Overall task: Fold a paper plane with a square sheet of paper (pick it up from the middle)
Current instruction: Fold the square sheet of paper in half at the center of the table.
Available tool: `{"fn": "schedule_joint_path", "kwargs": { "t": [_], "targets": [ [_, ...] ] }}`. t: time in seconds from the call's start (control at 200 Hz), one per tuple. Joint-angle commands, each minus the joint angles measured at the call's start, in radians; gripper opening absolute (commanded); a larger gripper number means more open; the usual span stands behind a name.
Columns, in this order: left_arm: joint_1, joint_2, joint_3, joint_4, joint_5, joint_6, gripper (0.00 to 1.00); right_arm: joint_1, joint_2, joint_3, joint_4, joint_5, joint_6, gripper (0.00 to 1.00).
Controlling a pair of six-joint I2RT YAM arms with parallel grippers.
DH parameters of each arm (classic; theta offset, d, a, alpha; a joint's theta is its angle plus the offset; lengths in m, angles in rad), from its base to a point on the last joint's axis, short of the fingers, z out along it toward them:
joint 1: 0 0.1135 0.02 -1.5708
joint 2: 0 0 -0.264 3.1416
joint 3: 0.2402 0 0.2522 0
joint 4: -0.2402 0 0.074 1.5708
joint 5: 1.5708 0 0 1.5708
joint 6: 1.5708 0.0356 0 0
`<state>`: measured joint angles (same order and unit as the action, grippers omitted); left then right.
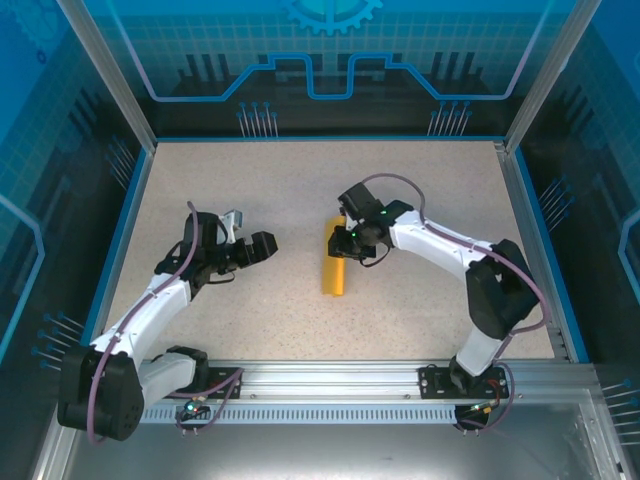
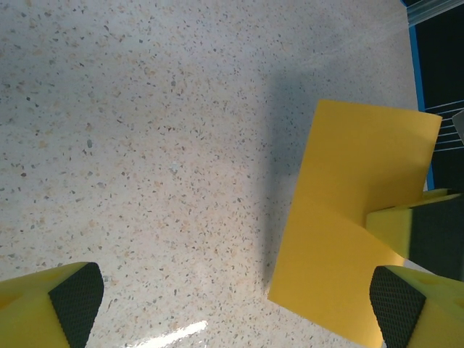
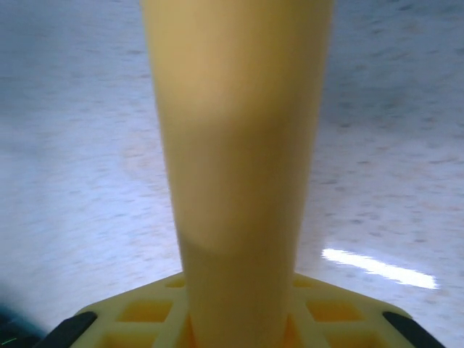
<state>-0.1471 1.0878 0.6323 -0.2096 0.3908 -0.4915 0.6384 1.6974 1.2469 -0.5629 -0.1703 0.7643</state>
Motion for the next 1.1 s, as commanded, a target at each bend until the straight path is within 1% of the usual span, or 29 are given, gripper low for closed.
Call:
{"fn": "schedule_joint_path", "kwargs": {
  "t": [0.0,0.065,0.15,0.22,0.295,0.415,0.525,0.585,0.655,0.835,0.925,1.015,1.095],
  "targets": [
    [-0.008,0.001,0.039,-0.013,0.039,0.000,0.99,-0.042,-0.034,-0.076,0.288,-0.276,0.097,0.33],
    [-0.008,0.003,0.039,-0.003,0.057,-0.008,0.99,-0.062,-0.013,-0.102,0.337,-0.312,0.123,0.33],
    [-0.009,0.015,0.045,0.007,0.095,-0.015,0.99,-0.082,0.035,-0.124,0.333,-0.311,0.132,0.33],
    [-0.012,0.028,0.055,0.005,0.126,-0.013,0.99,-0.091,0.069,-0.154,0.362,-0.316,0.134,0.34],
    [-0.021,0.037,0.062,0.001,0.136,-0.007,0.98,-0.094,0.096,-0.165,0.336,-0.278,0.113,0.35],
    [-0.032,0.037,0.068,0.003,0.144,-0.012,0.98,-0.099,0.123,-0.156,0.243,-0.191,0.061,0.37],
    [-0.047,0.028,0.073,-0.009,0.148,-0.016,0.98,-0.107,0.129,-0.160,0.208,-0.159,0.034,0.41],
    [-0.059,0.016,0.073,-0.017,0.148,-0.019,0.99,-0.108,0.122,-0.154,0.176,-0.132,0.018,0.47],
    [-0.074,0.005,0.068,-0.017,0.147,-0.029,0.99,-0.108,0.104,-0.147,0.143,-0.107,-0.004,0.48],
    [-0.117,-0.049,0.073,-0.026,0.119,-0.056,0.99,-0.107,0.066,-0.153,0.084,-0.053,-0.034,0.55],
    [-0.132,-0.107,0.070,-0.043,0.089,-0.057,0.98,-0.105,0.058,-0.171,0.095,-0.065,-0.040,0.57],
    [-0.132,-0.166,0.058,-0.063,0.047,-0.036,0.99,-0.098,0.051,-0.185,0.098,-0.064,-0.040,0.57],
    [-0.132,-0.199,0.057,-0.093,-0.003,-0.003,0.98,-0.091,0.043,-0.194,0.089,-0.043,-0.042,0.59]
  ]
}}
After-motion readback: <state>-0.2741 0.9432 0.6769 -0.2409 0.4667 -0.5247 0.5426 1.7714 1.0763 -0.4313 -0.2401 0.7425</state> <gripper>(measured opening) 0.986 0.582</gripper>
